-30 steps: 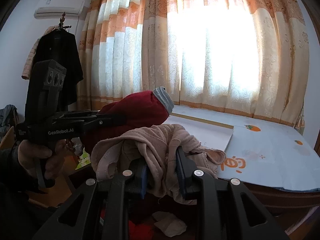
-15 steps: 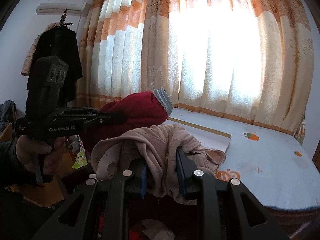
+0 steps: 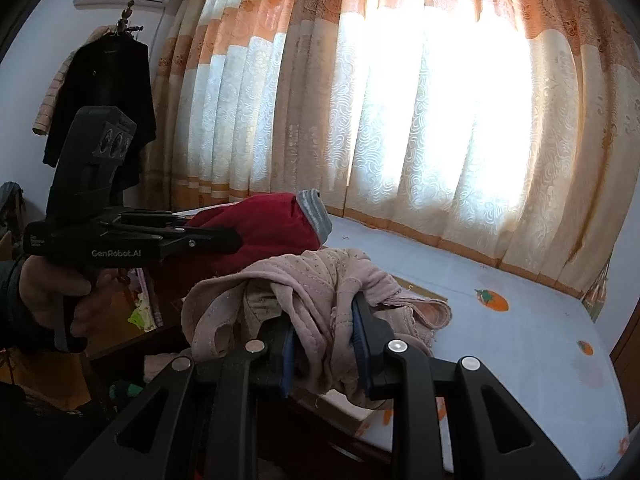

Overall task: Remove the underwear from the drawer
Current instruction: 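Carry both garments up over the cardboard tray on the table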

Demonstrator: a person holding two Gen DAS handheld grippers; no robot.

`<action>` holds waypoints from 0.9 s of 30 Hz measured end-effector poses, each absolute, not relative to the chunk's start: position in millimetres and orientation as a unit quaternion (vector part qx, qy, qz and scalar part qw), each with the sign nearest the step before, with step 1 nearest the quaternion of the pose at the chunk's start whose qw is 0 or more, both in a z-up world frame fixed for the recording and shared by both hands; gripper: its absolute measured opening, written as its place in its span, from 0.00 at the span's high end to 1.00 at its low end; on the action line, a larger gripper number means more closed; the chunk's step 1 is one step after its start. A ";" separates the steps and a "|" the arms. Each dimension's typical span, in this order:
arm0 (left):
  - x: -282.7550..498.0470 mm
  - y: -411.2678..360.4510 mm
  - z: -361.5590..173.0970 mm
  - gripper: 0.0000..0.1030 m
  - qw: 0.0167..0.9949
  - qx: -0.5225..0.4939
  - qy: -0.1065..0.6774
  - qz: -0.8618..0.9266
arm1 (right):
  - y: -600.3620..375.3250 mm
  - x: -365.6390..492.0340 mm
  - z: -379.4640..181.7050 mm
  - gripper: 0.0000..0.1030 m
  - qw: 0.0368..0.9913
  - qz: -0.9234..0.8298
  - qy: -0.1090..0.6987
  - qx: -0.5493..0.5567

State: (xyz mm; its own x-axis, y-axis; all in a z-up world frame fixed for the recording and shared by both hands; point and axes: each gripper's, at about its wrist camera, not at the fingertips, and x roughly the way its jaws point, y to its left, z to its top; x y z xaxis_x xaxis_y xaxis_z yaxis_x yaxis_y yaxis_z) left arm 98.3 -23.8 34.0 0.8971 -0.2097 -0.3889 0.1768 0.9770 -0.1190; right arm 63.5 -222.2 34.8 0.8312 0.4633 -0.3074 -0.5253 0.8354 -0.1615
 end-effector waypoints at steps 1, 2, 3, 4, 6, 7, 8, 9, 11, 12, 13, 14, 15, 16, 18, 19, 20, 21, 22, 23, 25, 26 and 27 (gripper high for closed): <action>100.9 -23.4 34.7 0.79 0.973 -0.040 0.204 -0.097 | -222.3 68.5 36.6 0.74 0.949 0.260 0.131 -0.124; 104.2 -23.1 35.4 0.79 0.973 -0.039 0.205 -0.095 | -222.0 71.9 38.0 0.74 0.948 0.259 0.132 -0.127; 107.9 -22.5 36.2 0.79 0.973 -0.039 0.207 -0.094 | -221.9 75.2 39.2 0.74 0.948 0.259 0.133 -0.129; 110.6 -22.0 36.8 0.79 0.973 -0.040 0.209 -0.094 | -222.2 80.5 41.0 0.74 0.948 0.258 0.135 -0.130; 118.0 -20.6 38.0 0.79 0.971 -0.042 0.215 -0.093 | -222.7 86.8 43.0 0.74 0.947 0.260 0.136 -0.131; 121.7 -20.3 38.8 0.79 0.971 -0.042 0.218 -0.093 | -222.4 91.0 44.2 0.74 0.947 0.259 0.137 -0.133; 124.3 -20.2 39.6 0.79 0.970 -0.042 0.219 -0.091 | -221.8 94.7 44.9 0.74 0.946 0.258 0.138 -0.137; 127.9 -19.8 40.7 0.79 0.970 -0.040 0.221 -0.089 | -221.2 98.3 45.5 0.74 0.946 0.257 0.139 -0.141; 135.3 -19.3 42.8 0.79 0.970 -0.036 0.223 -0.086 | -219.2 106.1 47.0 0.74 0.945 0.256 0.141 -0.150; 139.6 -18.7 43.6 0.79 0.970 -0.035 0.224 -0.083 | -218.6 111.2 47.5 0.74 0.944 0.256 0.142 -0.154; 144.6 -17.8 43.8 0.79 0.970 -0.034 0.227 -0.080 | -218.0 116.0 47.4 0.74 0.943 0.255 0.143 -0.157; 149.5 -16.8 43.3 0.79 0.969 -0.035 0.230 -0.077 | -217.4 120.3 47.2 0.74 0.942 0.255 0.145 -0.161; 153.9 -16.2 42.3 0.79 0.969 -0.036 0.234 -0.076 | -216.5 126.1 46.3 0.74 0.941 0.255 0.146 -0.167; 158.7 -15.4 41.3 0.79 0.967 -0.038 0.240 -0.074 | -216.1 129.3 45.5 0.74 0.941 0.255 0.147 -0.170; 171.2 -12.6 38.0 0.79 0.964 -0.045 0.253 -0.070 | -215.2 139.1 42.8 0.74 0.938 0.256 0.152 -0.175; 176.2 -11.3 36.6 0.79 0.962 -0.049 0.258 -0.070 | -213.9 146.3 40.8 0.74 0.937 0.255 0.156 -0.182; 181.7 -9.6 35.0 0.79 0.960 -0.056 0.264 -0.070 | -213.1 150.9 39.2 0.74 0.936 0.255 0.158 -0.187; 187.3 -7.8 33.1 0.79 0.958 -0.062 0.270 -0.070 | -212.2 157.1 37.2 0.74 0.934 0.256 0.162 -0.191; 191.5 -7.0 32.0 0.79 0.957 -0.064 0.274 -0.070 | -211.8 162.0 35.3 0.74 0.932 0.257 0.166 -0.193; 197.5 -5.4 29.8 0.79 0.955 -0.068 0.279 -0.069 | -211.3 165.6 33.8 0.74 0.931 0.257 0.169 -0.196; 206.9 -3.8 27.1 0.79 0.953 -0.072 0.288 -0.067 | -210.8 175.0 31.0 0.74 0.930 0.256 0.174 -0.200; 211.5 -3.0 25.6 0.79 0.951 -0.074 0.292 -0.067 | -210.9 178.3 30.6 0.74 0.929 0.256 0.177 -0.201; 215.0 -2.7 24.5 0.79 0.950 -0.076 0.295 -0.066 | -210.8 181.3 30.1 0.74 0.928 0.256 0.179 -0.201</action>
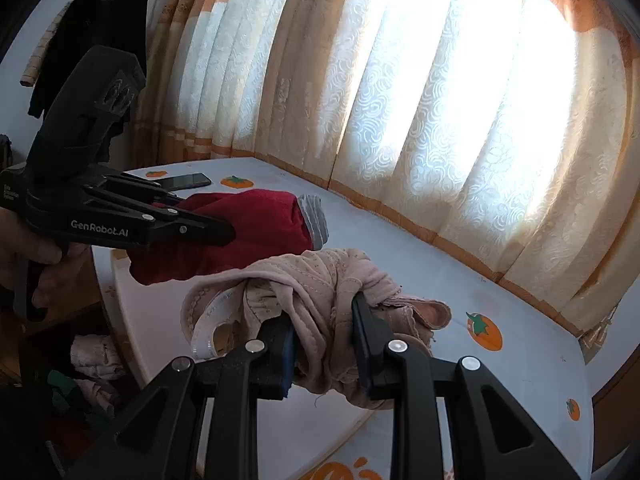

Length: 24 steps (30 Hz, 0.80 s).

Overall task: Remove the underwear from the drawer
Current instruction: 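Carry both garments up over the cardboard tray on the table, then lower the red garment with the left tool while the right tool lowers the pink garment into the tray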

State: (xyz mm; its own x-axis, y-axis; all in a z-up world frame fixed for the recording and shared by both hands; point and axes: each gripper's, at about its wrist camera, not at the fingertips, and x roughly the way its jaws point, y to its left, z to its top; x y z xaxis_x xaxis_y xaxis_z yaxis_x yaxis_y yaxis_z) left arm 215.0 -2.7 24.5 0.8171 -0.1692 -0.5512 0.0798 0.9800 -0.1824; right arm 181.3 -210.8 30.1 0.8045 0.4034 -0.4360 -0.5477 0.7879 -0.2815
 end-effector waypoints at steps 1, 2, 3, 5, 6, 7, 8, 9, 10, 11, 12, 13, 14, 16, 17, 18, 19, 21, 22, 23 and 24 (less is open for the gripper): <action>219.1 -2.3 23.2 0.79 0.949 -0.077 0.299 -0.064 | -210.4 185.1 29.3 0.74 0.927 0.256 0.182 -0.204; 223.1 -2.1 21.9 0.79 0.948 -0.078 0.303 -0.063 | -209.1 188.6 28.6 0.74 0.926 0.255 0.184 -0.209; 225.6 -2.0 21.0 0.79 0.947 -0.080 0.306 -0.063 | -208.3 190.5 27.6 0.74 0.925 0.256 0.186 -0.211; 233.3 -0.8 18.5 0.79 0.943 -0.090 0.314 -0.063 | -206.5 197.7 24.2 0.74 0.922 0.257 0.194 -0.216; 236.2 -0.2 18.1 0.79 0.942 -0.093 0.317 -0.063 | -205.6 201.6 22.5 0.74 0.921 0.257 0.197 -0.218; 239.8 0.4 17.1 0.79 0.940 -0.097 0.321 -0.063 | -204.7 205.6 20.5 0.74 0.919 0.257 0.201 -0.220; 243.0 1.6 16.4 0.79 0.939 -0.101 0.324 -0.061 | -204.3 208.4 19.0 0.74 0.918 0.258 0.204 -0.221; 244.9 2.3 16.2 0.79 0.938 -0.104 0.326 -0.059 | -203.6 212.0 17.1 0.74 0.917 0.258 0.206 -0.223; 247.3 2.8 15.9 0.79 0.937 -0.106 0.328 -0.058 | -202.9 215.6 15.9 0.74 0.916 0.258 0.208 -0.226; 249.8 3.3 15.6 0.79 0.936 -0.108 0.330 -0.055 | -201.6 217.8 14.8 0.74 0.915 0.259 0.211 -0.228; 252.6 3.9 15.6 0.79 0.936 -0.108 0.332 -0.052 | -200.8 220.6 13.6 0.74 0.913 0.260 0.213 -0.230; 254.9 4.7 15.4 0.79 0.936 -0.108 0.333 -0.051 | -199.8 224.8 11.9 0.74 0.912 0.260 0.216 -0.234; 257.3 5.3 15.4 0.79 0.935 -0.109 0.334 -0.050 | -199.1 227.0 10.8 0.74 0.911 0.259 0.218 -0.237; 261.9 5.7 15.3 0.79 0.934 -0.110 0.336 -0.049 | -197.9 232.9 9.6 0.74 0.909 0.261 0.221 -0.239; 264.7 5.8 14.9 0.79 0.933 -0.112 0.338 -0.049 | -196.9 235.7 8.6 0.74 0.908 0.262 0.223 -0.241; 266.2 5.6 15.1 0.79 0.932 -0.114 0.340 -0.049 | -195.8 238.2 7.8 0.74 0.907 0.262 0.225 -0.243; 268.1 5.5 15.1 0.79 0.932 -0.115 0.342 -0.048 | -194.3 241.6 6.2 0.74 0.905 0.260 0.229 -0.246; 274.0 5.8 13.2 0.79 0.929 -0.120 0.348 -0.046 | -192.1 247.7 3.5 0.74 0.903 0.260 0.236 -0.249; 276.3 5.8 12.5 0.79 0.927 -0.123 0.350 -0.046 | -191.6 251.1 1.4 0.74 0.902 0.259 0.239 -0.250; 279.9 5.3 11.2 0.79 0.925 -0.127 0.354 -0.046 | -190.6 253.6 0.1 0.74 0.901 0.259 0.241 -0.250; 282.2 5.0 10.3 0.79 0.924 -0.131 0.357 -0.047 | -189.5 256.8 -1.3 0.74 0.901 0.259 0.244 -0.249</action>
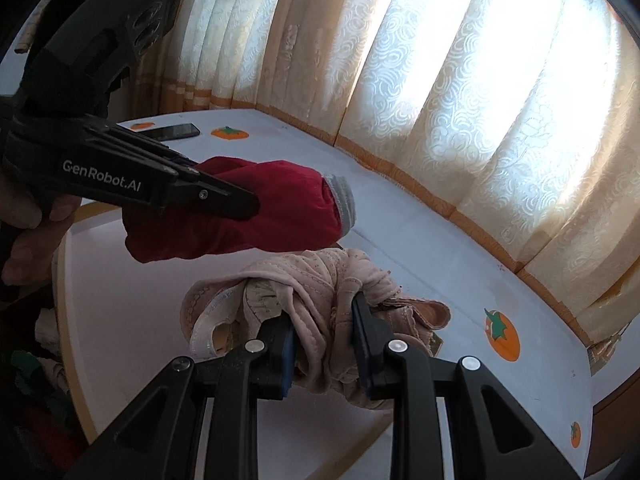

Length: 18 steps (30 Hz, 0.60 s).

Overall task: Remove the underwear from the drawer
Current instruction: 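Lower the red garment with the left tool while the right tool lowers the pink garment into the tray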

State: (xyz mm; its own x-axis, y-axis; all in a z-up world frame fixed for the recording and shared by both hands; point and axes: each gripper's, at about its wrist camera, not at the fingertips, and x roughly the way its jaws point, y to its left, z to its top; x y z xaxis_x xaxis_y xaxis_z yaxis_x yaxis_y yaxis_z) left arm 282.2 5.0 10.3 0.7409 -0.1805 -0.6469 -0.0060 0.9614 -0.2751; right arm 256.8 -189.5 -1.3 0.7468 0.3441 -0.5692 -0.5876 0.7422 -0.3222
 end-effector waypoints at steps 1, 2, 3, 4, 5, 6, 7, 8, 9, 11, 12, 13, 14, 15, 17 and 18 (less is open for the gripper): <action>285.4 4.5 9.2 0.79 0.922 -0.135 0.360 -0.050 | -189.5 257.8 -2.0 0.74 0.900 0.259 0.246 -0.248; 287.2 4.4 8.9 0.79 0.921 -0.137 0.362 -0.051 | -188.8 259.8 -3.6 0.74 0.900 0.259 0.248 -0.248; 289.6 3.4 7.9 0.79 0.920 -0.137 0.364 -0.051 | -187.8 261.1 -5.2 0.74 0.898 0.261 0.251 -0.249; 291.0 2.7 7.0 0.79 0.920 -0.135 0.365 -0.049 | -186.8 262.3 -6.8 0.73 0.896 0.263 0.253 -0.252; 294.0 1.2 5.1 0.79 0.920 -0.130 0.367 -0.047 | -185.5 263.2 -8.0 0.73 0.895 0.264 0.255 -0.254; 296.0 0.7 3.6 0.79 0.919 -0.127 0.370 -0.044 | -184.8 264.1 -9.6 0.73 0.893 0.263 0.257 -0.258; 298.3 0.2 1.7 0.79 0.918 -0.125 0.373 -0.041 | -183.8 265.3 -11.6 0.73 0.892 0.262 0.260 -0.263; 301.6 0.7 -0.8 0.79 0.916 -0.127 0.378 -0.041 | -183.1 266.8 -13.5 0.73 0.890 0.261 0.264 -0.265; 303.0 1.4 -2.3 0.79 0.915 -0.130 0.381 -0.042 | -182.7 269.1 -15.3 0.73 0.889 0.260 0.269 -0.266; 306.2 0.8 -6.0 0.79 0.911 -0.134 0.387 -0.045 | -183.2 271.6 -17.5 0.73 0.889 0.256 0.275 -0.264; 307.5 -0.1 -8.8 0.79 0.909 -0.137 0.392 -0.049 | -183.3 272.1 -18.0 0.73 0.888 0.256 0.276 -0.262; 309.0 -1.9 -11.9 0.79 0.906 -0.139 0.397 -0.052 | -183.4 272.7 -18.6 0.73 0.888 0.256 0.278 -0.260; 309.8 -3.5 -13.3 0.79 0.905 -0.138 0.399 -0.052 | -183.2 272.9 -18.8 0.73 0.888 0.255 0.280 -0.260; 310.4 -6.2 -15.1 0.79 0.904 -0.135 0.401 -0.054 | -182.6 273.4 -19.0 0.73 0.887 0.253 0.283 -0.261; 310.7 -9.7 -16.6 0.79 0.904 -0.129 0.404 -0.053 | -183.0 275.4 -19.1 0.70 0.886 0.250 0.293 -0.259; 310.8 -9.6 -16.8 0.78 0.904 -0.131 0.404 -0.053 | -183.7 276.7 -19.8 0.70 0.886 0.248 0.296 -0.258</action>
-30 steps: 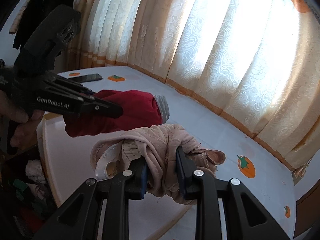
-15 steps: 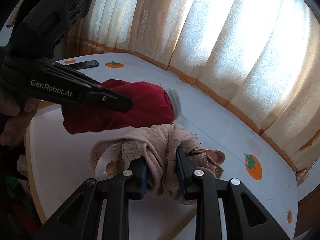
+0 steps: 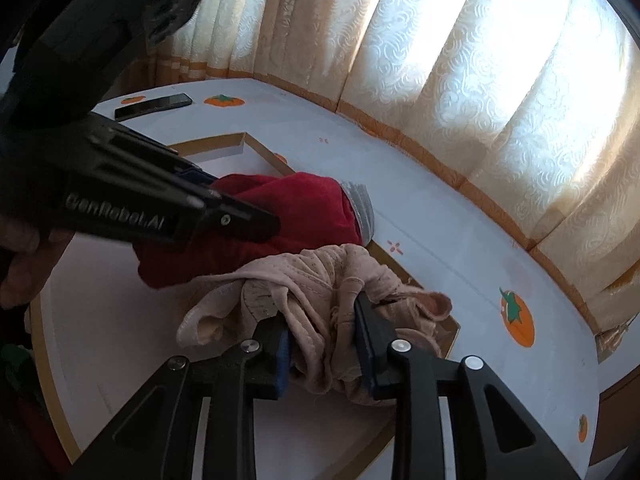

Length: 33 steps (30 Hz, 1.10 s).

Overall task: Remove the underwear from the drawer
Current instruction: 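Lower the red garment with the left tool while the right tool lowers the pink garment into the tray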

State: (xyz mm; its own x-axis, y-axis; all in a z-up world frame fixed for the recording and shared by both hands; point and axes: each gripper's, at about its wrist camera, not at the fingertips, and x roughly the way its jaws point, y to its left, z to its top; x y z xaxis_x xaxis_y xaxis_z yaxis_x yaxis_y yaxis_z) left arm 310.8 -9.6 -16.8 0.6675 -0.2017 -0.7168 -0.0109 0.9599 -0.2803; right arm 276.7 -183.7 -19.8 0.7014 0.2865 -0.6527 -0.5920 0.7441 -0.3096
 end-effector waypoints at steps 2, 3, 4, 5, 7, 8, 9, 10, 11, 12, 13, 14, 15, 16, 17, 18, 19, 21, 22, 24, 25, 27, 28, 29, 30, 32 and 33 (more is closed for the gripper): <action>311.4 -9.4 -17.4 0.77 0.903 -0.132 0.405 -0.050 | -183.9 277.1 -19.8 0.67 0.885 0.247 0.300 -0.256; 311.3 -9.1 -17.4 0.74 0.903 -0.132 0.405 -0.049 | -184.3 277.1 -20.1 0.66 0.884 0.247 0.303 -0.254; 311.1 -8.9 -17.7 0.73 0.903 -0.132 0.406 -0.050 | -184.2 275.9 -20.2 0.63 0.885 0.244 0.304 -0.255; 310.8 -8.8 -17.4 0.71 0.903 -0.131 0.407 -0.049 | -184.6 275.3 -19.9 0.60 0.886 0.243 0.304 -0.254; 308.4 -8.5 -15.4 0.70 0.904 -0.128 0.404 -0.048 | -186.3 274.3 -19.2 0.53 0.888 0.240 0.305 -0.247; 307.4 -8.3 -14.3 0.70 0.905 -0.127 0.402 -0.047 | -187.6 274.2 -18.8 0.49 0.890 0.237 0.306 -0.242; 305.2 -9.2 -12.2 0.68 0.907 -0.125 0.400 -0.050 | -189.6 273.9 -18.5 0.48 0.891 0.235 0.306 -0.238; 303.8 -8.8 -10.8 0.67 0.907 -0.124 0.398 -0.052 | -191.6 271.9 -17.8 0.47 0.893 0.234 0.305 -0.233; 301.8 -9.6 -8.5 0.67 0.909 -0.121 0.396 -0.053 | -192.8 270.5 -17.4 0.46 0.894 0.234 0.304 -0.230; 299.0 -10.3 -5.7 0.67 0.911 -0.117 0.391 -0.054 | -193.9 268.6 -17.0 0.46 0.896 0.234 0.303 -0.228; 296.1 -11.4 -2.8 0.66 0.914 -0.114 0.386 -0.056 | -195.2 265.6 -15.9 0.46 0.897 0.233 0.300 -0.226; 294.9 -11.4 -1.5 0.66 0.914 -0.114 0.384 -0.057 | -195.6 263.4 -15.3 0.45 0.898 0.232 0.299 -0.226; 291.9 -12.3 0.6 0.66 0.916 -0.113 0.381 -0.059 | -196.5 260.7 -14.3 0.45 0.899 0.230 0.297 -0.224; 288.7 -13.4 2.6 0.65 0.918 -0.110 0.377 -0.060 | -197.8 258.8 -13.2 0.45 0.900 0.230 0.296 -0.220; 286.7 -13.9 3.3 0.65 0.918 -0.109 0.376 -0.061 | -198.8 257.1 -12.0 0.45 0.901 0.230 0.296 -0.216; 283.8 -15.2 4.7 0.65 0.919 -0.107 0.374 -0.062 | -200.3 254.1 -10.5 0.45 0.903 0.230 0.294 -0.211; 281.6 -16.0 5.5 0.65 0.920 -0.107 0.373 -0.064 | -200.9 252.4 -9.5 0.45 0.904 0.230 0.293 -0.208; 275.7 -17.4 6.8 0.65 0.920 -0.106 0.371 -0.069 | -203.3 245.8 -7.6 0.44 0.907 0.232 0.291 -0.197; 272.2 -18.2 7.6 0.65 0.920 -0.107 0.369 -0.071 | -203.2 242.8 -6.8 0.44 0.908 0.232 0.291 -0.194; 266.3 -20.1 9.4 0.65 0.921 -0.107 0.367 -0.075 | -203.0 236.8 -5.7 0.44 0.909 0.234 0.289 -0.188; 263.3 -20.9 10.1 0.65 0.922 -0.107 0.365 -0.076 | -202.5 231.7 -4.8 0.44 0.910 0.236 0.286 -0.184; 255.6 -20.7 12.5 0.65 0.923 -0.110 0.360 -0.080 | -201.1 223.5 -4.0 0.44 0.911 0.239 0.283 -0.182; 252.6 -21.0 13.5 0.65 0.924 -0.110 0.358 -0.081 | -200.5 220.2 -3.8 0.44 0.911 0.240 0.281 -0.181; 247.9 -21.5 15.1 0.65 0.924 -0.110 0.355 -0.084 | -199.5 216.8 -3.6 0.44 0.912 0.242 0.280 -0.180; 245.6 -21.7 16.4 0.65 0.925 -0.110 0.354 -0.087 | -198.6 213.6 -3.5 0.44 0.911 0.244 0.279 -0.179; 236.8 -23.5 19.1 0.65 0.927 -0.107 0.348 -0.092 | -195.2 203.9 -3.2 0.43 0.911 0.247 0.277 -0.177; 233.2 -23.9 20.1 0.65 0.928 -0.107 0.345 -0.094 | -193.4 198.1 -2.7 0.43 0.912 0.250 0.275 -0.175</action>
